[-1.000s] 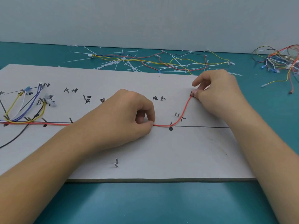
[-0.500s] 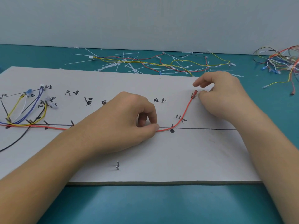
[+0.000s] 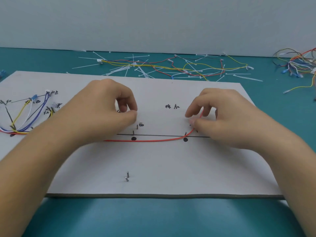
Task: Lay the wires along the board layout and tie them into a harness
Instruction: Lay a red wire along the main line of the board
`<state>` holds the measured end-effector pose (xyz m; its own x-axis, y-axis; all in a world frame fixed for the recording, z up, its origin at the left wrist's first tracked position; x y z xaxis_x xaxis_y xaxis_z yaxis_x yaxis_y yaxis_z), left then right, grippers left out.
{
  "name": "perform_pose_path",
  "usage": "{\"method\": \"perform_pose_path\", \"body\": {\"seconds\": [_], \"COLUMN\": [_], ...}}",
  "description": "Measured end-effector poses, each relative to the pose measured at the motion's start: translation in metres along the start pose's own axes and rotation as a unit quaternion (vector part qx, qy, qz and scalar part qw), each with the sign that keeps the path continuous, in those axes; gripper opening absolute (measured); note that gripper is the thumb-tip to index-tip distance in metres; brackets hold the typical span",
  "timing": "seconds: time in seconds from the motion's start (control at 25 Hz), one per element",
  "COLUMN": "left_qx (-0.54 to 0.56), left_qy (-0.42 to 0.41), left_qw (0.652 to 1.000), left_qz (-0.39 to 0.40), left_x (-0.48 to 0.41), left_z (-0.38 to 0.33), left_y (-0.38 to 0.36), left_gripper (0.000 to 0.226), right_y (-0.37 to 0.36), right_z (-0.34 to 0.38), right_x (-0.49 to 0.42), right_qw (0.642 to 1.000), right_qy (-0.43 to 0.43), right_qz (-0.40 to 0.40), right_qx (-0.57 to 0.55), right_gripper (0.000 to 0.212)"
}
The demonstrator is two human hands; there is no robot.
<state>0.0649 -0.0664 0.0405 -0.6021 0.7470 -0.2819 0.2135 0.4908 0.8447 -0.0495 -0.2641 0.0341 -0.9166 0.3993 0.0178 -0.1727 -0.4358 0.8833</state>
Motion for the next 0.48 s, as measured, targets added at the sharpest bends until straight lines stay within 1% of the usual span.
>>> {"method": "perform_pose_path", "body": {"seconds": [0.04,0.12,0.2,0.28,0.32,0.4,0.48], "left_qx": [-0.004,-0.014,-0.017,-0.006,-0.001,0.001,-0.004], "left_qy": [0.012,0.021,0.017,0.005,0.001,-0.008,-0.017], "left_qw": [1.000,0.998,0.995,0.992,0.992,0.994,0.995], "left_qz": [0.013,0.051,0.098,0.125,0.125,0.112,0.100], "left_x": [0.000,0.003,0.006,0.008,0.008,0.006,0.004], "left_z": [0.006,0.011,0.011,0.008,0.007,0.003,0.000], "left_y": [0.001,0.000,-0.006,-0.011,-0.012,-0.012,-0.013], "left_gripper": [0.009,0.015,0.016,0.020,0.019,0.008,0.005], "right_y": [-0.005,-0.009,-0.010,-0.008,-0.007,-0.005,-0.004], "right_z": [0.001,0.001,0.001,0.000,-0.001,0.002,0.007], "right_x": [0.001,0.000,-0.002,-0.003,-0.003,-0.002,-0.001], "right_qw": [1.000,1.000,1.000,1.000,0.999,0.999,0.999], "right_qy": [0.000,-0.004,-0.009,-0.017,-0.019,-0.015,-0.004], "right_qz": [0.011,0.012,0.002,-0.006,-0.010,-0.018,-0.017], "right_qx": [0.009,0.017,0.024,0.026,0.026,0.032,0.040], "right_gripper": [0.008,0.010,0.013,0.014,0.015,0.015,0.015]}}
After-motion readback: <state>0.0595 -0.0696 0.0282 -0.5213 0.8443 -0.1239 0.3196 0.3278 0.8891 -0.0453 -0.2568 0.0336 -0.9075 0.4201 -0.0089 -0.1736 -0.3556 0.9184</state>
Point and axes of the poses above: each hand's wrist, its own x-axis away from the middle knuckle, its own y-axis out of the back of the hand, z = x × y, the point moved 10 cm from there along -x, towards the middle knuckle, and after that the axes turned 14 degrees about -y, right-handed, at the moved point
